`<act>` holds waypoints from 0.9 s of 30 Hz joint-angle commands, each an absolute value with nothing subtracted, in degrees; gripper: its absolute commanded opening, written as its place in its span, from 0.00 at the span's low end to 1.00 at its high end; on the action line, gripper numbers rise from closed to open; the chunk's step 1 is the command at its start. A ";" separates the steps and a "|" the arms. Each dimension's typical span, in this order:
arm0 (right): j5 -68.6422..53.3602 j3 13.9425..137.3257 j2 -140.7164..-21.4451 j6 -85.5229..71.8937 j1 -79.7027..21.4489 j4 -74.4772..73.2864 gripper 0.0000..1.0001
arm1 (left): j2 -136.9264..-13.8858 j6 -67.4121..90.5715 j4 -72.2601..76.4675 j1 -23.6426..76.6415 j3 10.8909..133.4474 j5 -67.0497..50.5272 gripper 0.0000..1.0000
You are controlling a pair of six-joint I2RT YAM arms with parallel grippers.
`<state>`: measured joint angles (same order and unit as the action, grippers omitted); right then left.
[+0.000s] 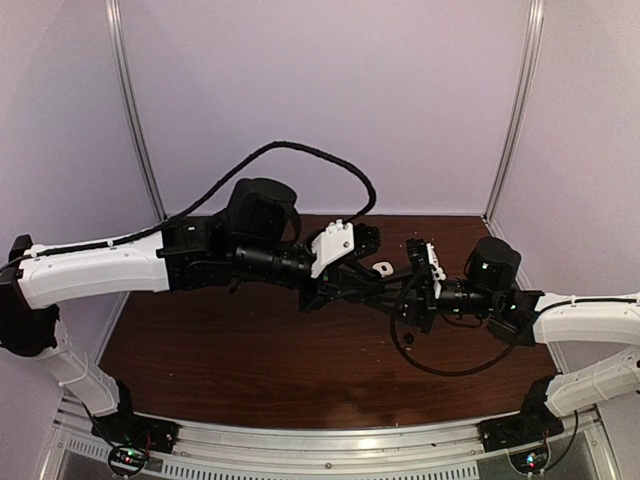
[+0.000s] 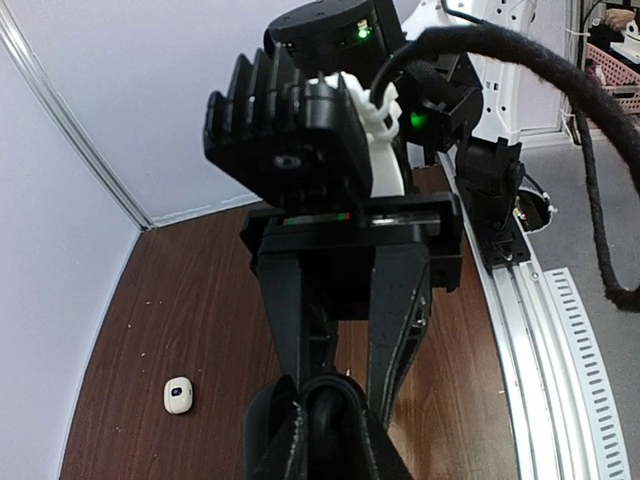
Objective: Insert the wireless bluetooth earbuds into the charging case
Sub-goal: Adjust the right earbud in the right side groove of the charging case.
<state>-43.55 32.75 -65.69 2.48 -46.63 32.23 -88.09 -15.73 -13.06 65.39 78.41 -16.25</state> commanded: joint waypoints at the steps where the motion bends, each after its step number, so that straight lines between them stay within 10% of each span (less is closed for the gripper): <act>1: -42.48 34.73 -64.69 3.77 -46.99 30.76 0.00 | -90.02 -15.95 -16.05 64.87 83.10 -15.27 0.20; 27: -45.53 33.68 -63.05 -3.91 -47.11 40.41 0.00 | -91.19 -17.45 -11.56 64.85 75.85 -19.98 0.00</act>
<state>-43.24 32.60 -65.45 0.10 -46.57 29.78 -91.13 -18.09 -15.33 64.73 80.40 -16.82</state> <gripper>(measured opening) 0.245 0.045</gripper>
